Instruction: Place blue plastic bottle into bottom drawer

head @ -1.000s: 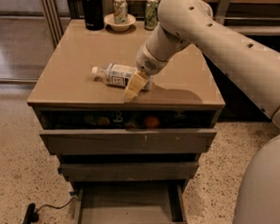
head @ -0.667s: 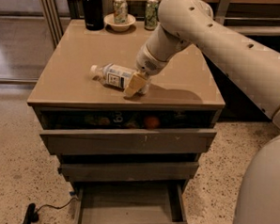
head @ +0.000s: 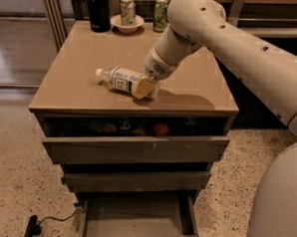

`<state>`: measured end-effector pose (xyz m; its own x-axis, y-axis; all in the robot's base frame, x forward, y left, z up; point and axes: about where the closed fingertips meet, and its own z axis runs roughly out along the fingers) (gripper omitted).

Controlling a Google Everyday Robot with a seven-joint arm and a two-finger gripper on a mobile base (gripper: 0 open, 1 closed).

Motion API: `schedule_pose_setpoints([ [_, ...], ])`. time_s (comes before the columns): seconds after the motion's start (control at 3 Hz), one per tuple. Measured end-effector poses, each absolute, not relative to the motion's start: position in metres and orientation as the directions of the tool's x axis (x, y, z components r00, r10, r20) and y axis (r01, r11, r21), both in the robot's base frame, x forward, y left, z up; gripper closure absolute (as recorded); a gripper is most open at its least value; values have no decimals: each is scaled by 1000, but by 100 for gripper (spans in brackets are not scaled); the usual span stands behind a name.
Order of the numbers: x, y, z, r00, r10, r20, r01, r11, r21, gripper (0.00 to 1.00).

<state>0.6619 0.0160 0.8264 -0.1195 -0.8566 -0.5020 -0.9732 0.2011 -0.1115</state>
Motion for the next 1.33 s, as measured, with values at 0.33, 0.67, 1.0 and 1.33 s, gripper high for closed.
schedule_pose_setpoints([
  [0.33,658,12,830,-122,-855,-505,-974,201,-105,100],
  [0.67,649,3,837,-128,-850,-511,-975,202,-92,100],
  [1.0,628,-11,856,-139,-856,-499,-974,209,-87,100],
  [1.33,591,-29,878,-167,-857,-487,-963,247,-105,100],
])
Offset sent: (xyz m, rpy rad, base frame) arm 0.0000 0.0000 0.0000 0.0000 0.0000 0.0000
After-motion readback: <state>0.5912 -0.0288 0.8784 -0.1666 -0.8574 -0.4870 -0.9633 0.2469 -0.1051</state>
